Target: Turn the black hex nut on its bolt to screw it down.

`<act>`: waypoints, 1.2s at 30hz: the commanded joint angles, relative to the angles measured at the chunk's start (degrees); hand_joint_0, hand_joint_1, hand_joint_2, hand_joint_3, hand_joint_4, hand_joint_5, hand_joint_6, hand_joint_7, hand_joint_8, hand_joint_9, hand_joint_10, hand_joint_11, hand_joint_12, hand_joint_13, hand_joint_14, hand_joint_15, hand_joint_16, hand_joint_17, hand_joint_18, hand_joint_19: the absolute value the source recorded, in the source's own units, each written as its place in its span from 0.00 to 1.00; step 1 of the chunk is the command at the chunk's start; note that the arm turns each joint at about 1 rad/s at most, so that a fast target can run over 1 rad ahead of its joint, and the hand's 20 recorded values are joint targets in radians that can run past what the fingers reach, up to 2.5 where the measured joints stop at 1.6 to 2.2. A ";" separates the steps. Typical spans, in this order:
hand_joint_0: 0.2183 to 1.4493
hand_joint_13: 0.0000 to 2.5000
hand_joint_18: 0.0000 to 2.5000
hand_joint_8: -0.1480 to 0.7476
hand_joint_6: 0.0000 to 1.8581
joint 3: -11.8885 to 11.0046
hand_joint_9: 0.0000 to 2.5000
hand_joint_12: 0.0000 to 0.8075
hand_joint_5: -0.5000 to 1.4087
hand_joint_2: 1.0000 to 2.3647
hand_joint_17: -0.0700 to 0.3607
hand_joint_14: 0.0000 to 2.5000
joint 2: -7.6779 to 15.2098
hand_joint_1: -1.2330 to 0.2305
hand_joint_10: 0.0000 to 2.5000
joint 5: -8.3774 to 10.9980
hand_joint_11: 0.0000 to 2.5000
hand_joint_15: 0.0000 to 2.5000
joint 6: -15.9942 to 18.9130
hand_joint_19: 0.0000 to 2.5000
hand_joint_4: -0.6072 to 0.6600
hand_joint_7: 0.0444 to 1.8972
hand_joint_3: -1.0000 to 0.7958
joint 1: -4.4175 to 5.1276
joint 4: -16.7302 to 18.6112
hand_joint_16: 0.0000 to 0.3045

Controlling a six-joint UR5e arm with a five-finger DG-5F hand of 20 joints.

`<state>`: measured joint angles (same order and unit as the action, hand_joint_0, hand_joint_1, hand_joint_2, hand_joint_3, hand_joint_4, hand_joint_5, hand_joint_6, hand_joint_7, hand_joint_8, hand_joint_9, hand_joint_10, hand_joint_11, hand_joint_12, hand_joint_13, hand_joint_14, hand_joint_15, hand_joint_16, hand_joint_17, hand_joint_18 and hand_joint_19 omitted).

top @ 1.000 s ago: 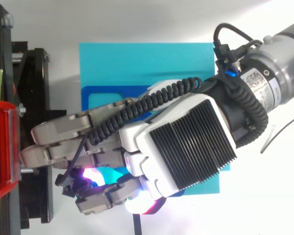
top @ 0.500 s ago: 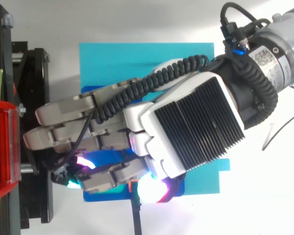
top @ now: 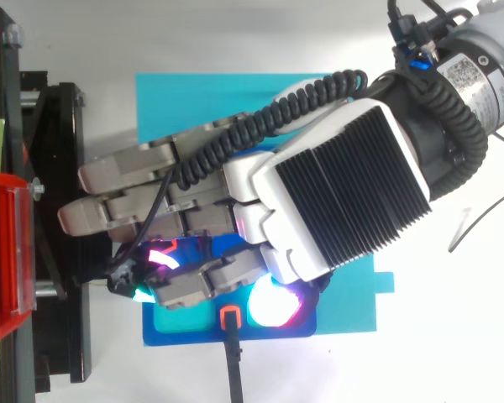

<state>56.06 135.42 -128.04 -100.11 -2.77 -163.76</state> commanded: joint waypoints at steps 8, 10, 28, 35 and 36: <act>0.16 0.07 0.04 0.41 0.27 0.01 0.26 0.54 0.22 0.00 0.44 0.00 0.11 0.41 0.00 -0.10 0.01 0.00 -0.44 0.09 0.67 0.57 0.28 -0.40 -1.21 0.17; 0.17 0.07 0.04 0.41 0.27 0.01 0.26 0.54 0.22 0.00 0.44 0.00 0.02 0.40 0.00 -0.10 0.01 0.00 -0.53 0.09 0.66 0.58 0.28 -0.40 -1.74 0.17; 0.12 0.07 0.04 0.43 0.27 0.28 0.26 0.58 0.22 0.00 0.47 0.00 0.11 0.46 0.00 0.25 0.01 0.00 -1.14 0.09 0.69 0.58 0.28 -0.40 -2.61 0.19; 0.10 0.07 0.04 0.45 0.27 0.37 0.26 0.60 0.22 0.00 0.48 0.00 0.11 0.49 0.00 0.25 0.00 0.00 -1.23 0.09 0.70 0.57 0.28 -0.40 -2.53 0.20; 0.10 0.07 0.04 0.45 0.27 0.37 0.26 0.60 0.22 0.00 0.48 0.00 0.11 0.49 0.00 0.25 0.01 0.00 -1.23 0.09 0.70 0.57 0.28 -0.40 -2.61 0.20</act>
<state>56.39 135.52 -127.79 -101.32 -3.16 -166.36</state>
